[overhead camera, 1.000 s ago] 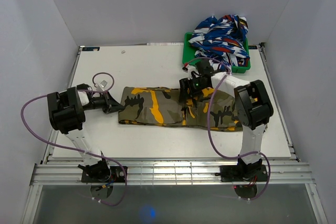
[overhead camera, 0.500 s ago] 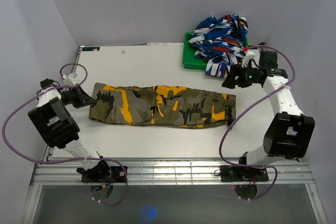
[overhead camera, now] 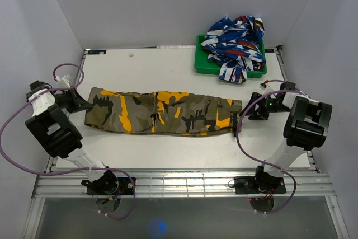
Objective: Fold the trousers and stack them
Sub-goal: Fold the trousers
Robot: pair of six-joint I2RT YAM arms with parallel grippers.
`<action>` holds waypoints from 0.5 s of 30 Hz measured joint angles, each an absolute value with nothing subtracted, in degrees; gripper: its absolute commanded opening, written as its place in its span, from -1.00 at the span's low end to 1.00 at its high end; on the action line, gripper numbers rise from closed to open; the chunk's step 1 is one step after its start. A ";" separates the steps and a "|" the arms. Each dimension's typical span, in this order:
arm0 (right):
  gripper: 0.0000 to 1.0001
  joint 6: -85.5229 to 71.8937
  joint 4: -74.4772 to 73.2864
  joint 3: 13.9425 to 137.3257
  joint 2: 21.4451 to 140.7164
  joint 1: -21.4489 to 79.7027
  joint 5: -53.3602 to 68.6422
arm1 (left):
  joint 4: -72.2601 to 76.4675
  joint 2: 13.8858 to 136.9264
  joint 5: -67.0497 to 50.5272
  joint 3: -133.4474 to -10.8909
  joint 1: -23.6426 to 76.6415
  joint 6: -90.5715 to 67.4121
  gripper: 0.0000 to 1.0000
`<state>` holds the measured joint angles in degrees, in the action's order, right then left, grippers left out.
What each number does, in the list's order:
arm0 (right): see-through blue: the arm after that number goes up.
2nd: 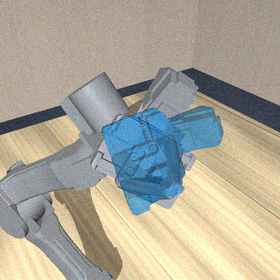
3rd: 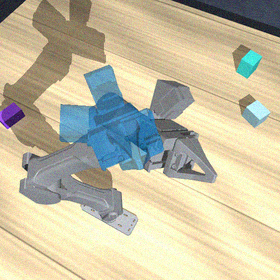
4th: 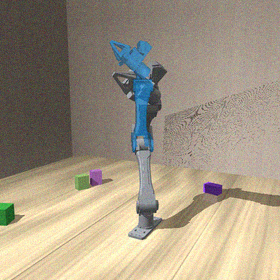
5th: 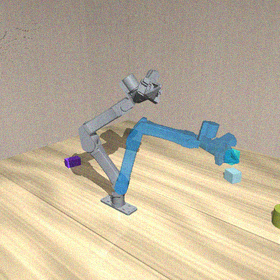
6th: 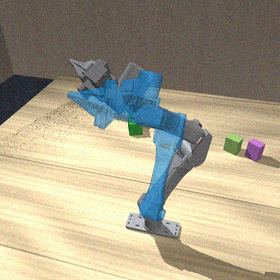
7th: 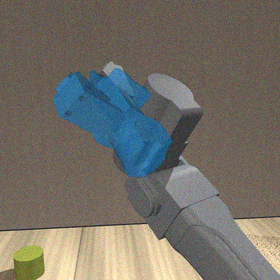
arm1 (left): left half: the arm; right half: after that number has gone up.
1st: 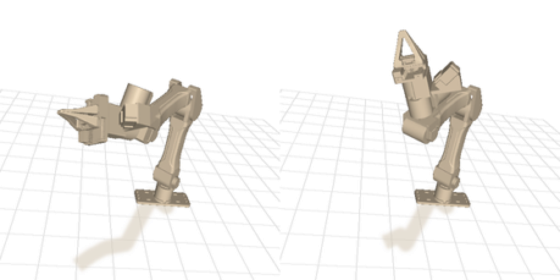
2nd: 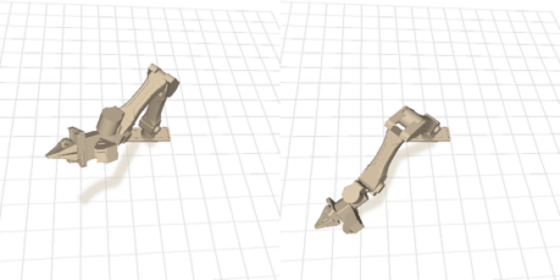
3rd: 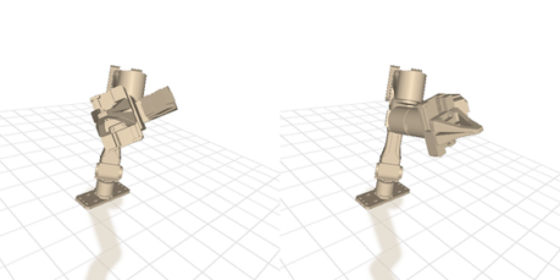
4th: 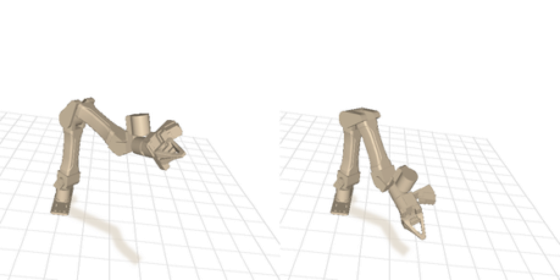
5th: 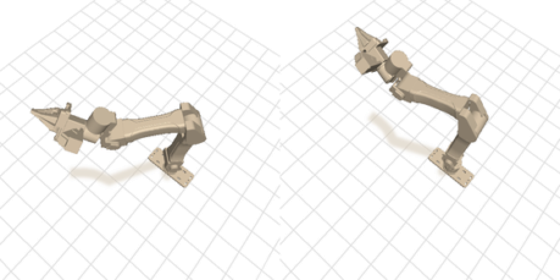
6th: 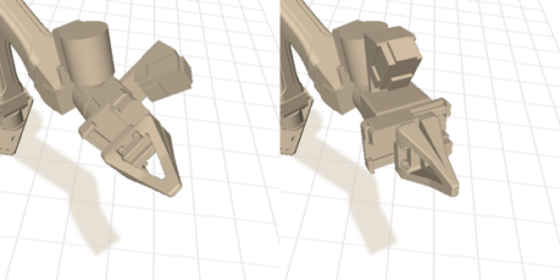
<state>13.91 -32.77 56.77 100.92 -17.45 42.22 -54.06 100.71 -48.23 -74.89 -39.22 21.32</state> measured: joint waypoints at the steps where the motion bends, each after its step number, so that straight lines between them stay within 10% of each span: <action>1: 0.40 13.50 -31.77 56.69 101.23 -17.45 42.76 | -54.22 101.01 -47.97 -75.57 -39.38 21.43 -1.00; 15: 0.16 7.22 -21.93 55.61 104.84 -9.06 48.23 | -57.17 103.02 -48.84 -80.38 -38.83 20.86 -1.00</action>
